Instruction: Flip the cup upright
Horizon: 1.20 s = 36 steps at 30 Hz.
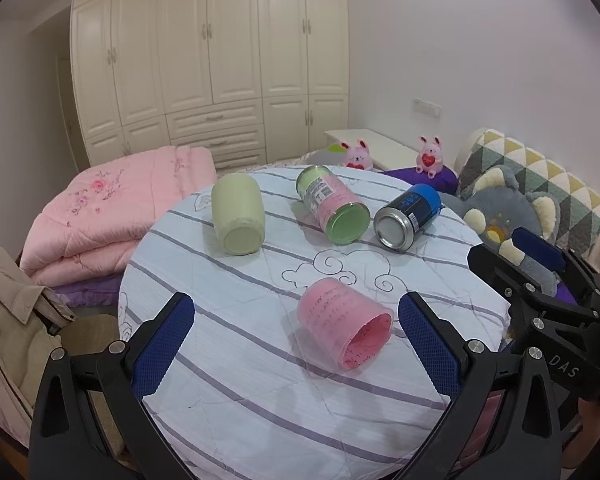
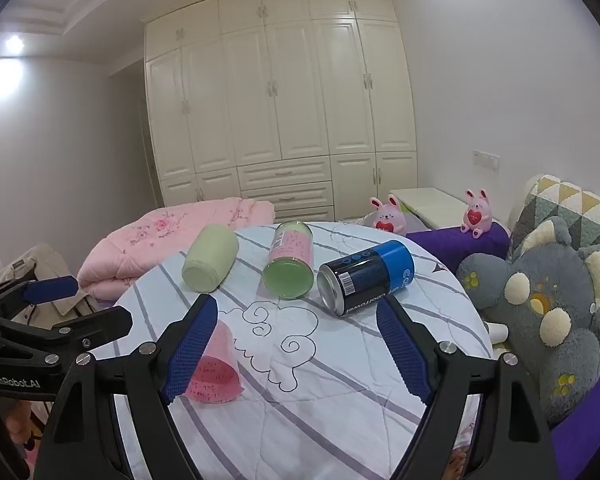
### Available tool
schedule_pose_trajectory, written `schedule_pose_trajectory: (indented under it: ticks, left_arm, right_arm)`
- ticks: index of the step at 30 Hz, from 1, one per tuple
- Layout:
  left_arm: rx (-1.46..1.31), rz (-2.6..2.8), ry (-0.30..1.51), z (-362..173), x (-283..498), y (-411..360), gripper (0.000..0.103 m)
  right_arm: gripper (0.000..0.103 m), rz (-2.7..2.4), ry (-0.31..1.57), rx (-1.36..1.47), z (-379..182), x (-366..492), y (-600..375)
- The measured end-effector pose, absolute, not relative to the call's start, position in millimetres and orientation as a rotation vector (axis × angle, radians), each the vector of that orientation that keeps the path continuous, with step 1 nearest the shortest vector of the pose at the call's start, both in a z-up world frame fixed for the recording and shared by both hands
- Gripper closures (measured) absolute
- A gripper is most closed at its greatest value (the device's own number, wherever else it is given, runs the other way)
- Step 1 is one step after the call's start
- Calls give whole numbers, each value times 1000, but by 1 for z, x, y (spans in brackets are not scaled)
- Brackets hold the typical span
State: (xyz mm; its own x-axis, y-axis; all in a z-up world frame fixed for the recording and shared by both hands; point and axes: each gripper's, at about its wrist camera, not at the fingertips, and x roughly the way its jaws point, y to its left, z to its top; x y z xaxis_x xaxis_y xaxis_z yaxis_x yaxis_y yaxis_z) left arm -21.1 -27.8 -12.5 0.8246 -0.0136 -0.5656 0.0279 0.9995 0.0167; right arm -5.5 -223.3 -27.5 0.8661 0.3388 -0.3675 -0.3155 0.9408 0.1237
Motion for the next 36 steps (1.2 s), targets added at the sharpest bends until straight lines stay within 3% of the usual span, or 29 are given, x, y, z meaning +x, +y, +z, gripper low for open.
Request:
schedule_pose_trajectory:
  ticks: [36]
  left_arm:
    - [-19, -3, 605, -8, -12, 2, 0]
  right_arm:
    - [20, 458, 457, 17, -38, 1, -212]
